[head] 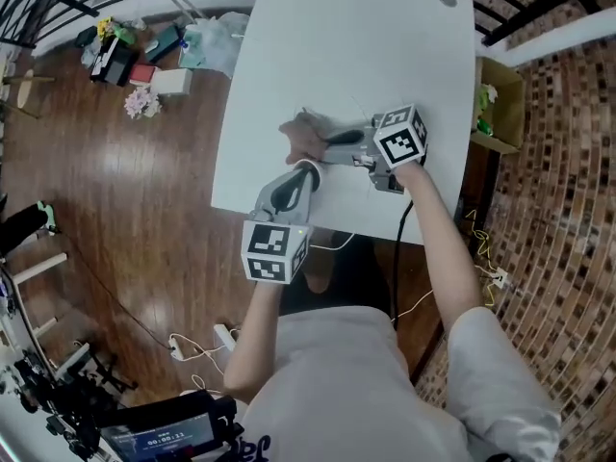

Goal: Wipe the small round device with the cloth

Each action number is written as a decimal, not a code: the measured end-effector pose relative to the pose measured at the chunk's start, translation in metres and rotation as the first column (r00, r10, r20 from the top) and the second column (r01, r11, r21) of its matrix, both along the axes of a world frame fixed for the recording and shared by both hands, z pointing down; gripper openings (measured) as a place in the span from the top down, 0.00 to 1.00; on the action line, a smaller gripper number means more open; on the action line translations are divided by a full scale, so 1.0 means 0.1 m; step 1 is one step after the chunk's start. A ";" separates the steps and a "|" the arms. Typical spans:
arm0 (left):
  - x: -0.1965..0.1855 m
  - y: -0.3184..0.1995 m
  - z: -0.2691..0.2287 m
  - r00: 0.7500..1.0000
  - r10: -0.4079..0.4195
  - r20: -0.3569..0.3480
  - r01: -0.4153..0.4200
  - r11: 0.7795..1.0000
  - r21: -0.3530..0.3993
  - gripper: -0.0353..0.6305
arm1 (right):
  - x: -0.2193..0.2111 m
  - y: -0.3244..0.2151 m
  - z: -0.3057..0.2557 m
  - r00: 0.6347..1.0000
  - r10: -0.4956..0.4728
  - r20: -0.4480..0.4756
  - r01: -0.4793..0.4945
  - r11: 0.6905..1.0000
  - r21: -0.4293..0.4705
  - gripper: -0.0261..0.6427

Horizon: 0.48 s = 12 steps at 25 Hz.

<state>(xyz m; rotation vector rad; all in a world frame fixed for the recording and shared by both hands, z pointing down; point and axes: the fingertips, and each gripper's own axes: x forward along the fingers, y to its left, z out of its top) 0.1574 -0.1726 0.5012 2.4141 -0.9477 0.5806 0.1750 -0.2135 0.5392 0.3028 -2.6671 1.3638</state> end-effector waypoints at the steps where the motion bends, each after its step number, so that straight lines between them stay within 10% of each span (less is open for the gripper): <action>1: 0.00 -0.01 0.00 1.000 0.005 0.002 -0.005 1.000 0.005 0.92 | 0.09 0.08 -0.02 0.999 0.040 0.003 -0.040 0.999 0.002 0.90; 12: 0.14 0.06 0.01 0.986 0.168 0.017 -0.169 0.985 0.024 0.92 | -0.54 1.26 -0.03 0.985 0.173 0.014 -0.173 0.983 0.059 0.90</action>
